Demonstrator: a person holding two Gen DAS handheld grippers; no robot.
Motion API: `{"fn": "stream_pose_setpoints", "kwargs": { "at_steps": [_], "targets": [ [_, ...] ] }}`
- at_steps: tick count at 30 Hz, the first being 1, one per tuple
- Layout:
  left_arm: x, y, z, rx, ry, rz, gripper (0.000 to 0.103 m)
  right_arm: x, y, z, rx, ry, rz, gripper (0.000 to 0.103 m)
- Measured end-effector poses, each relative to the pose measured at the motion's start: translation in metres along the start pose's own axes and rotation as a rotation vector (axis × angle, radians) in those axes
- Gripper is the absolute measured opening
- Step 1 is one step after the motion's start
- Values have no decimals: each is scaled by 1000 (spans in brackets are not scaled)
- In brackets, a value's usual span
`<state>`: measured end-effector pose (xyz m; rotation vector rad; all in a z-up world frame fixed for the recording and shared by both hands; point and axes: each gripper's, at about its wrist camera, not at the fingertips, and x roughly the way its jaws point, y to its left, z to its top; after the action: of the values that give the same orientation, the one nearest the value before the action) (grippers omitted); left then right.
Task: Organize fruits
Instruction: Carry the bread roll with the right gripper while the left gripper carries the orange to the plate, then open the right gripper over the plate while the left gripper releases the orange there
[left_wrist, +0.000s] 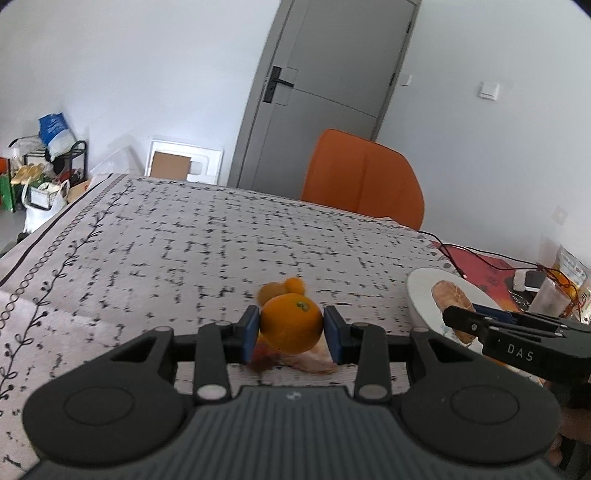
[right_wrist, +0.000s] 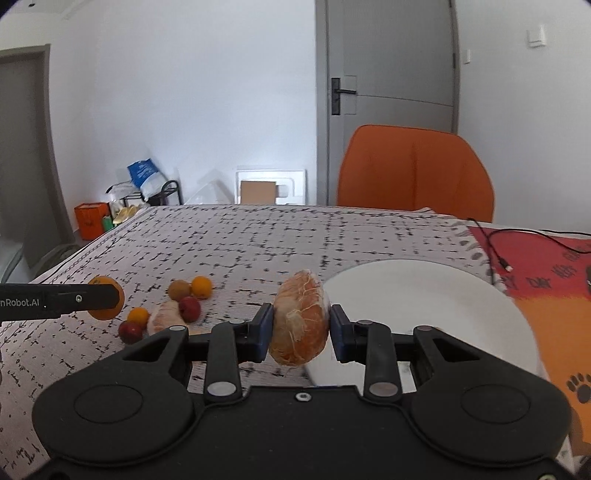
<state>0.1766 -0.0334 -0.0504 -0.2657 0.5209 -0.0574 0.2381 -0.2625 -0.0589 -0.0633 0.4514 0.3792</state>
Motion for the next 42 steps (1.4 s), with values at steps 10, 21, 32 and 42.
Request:
{"fn": "stream_pose_setpoints", "kwargs": {
  "at_steps": [10, 21, 32, 42],
  "targets": [
    [13, -38, 3, 57, 4, -44, 36, -17, -35, -6, 55, -29, -46, 31],
    [33, -75, 6, 114, 14, -75, 36, -28, -71, -12, 105, -55, -75, 31],
    [54, -109, 2, 170, 36, -100, 36, -27, -99, -21, 149, -63, -93, 31],
    [78, -131, -2, 201, 70, -112, 36, -21, -120, -30, 194, -57, -101, 31]
  ]
}}
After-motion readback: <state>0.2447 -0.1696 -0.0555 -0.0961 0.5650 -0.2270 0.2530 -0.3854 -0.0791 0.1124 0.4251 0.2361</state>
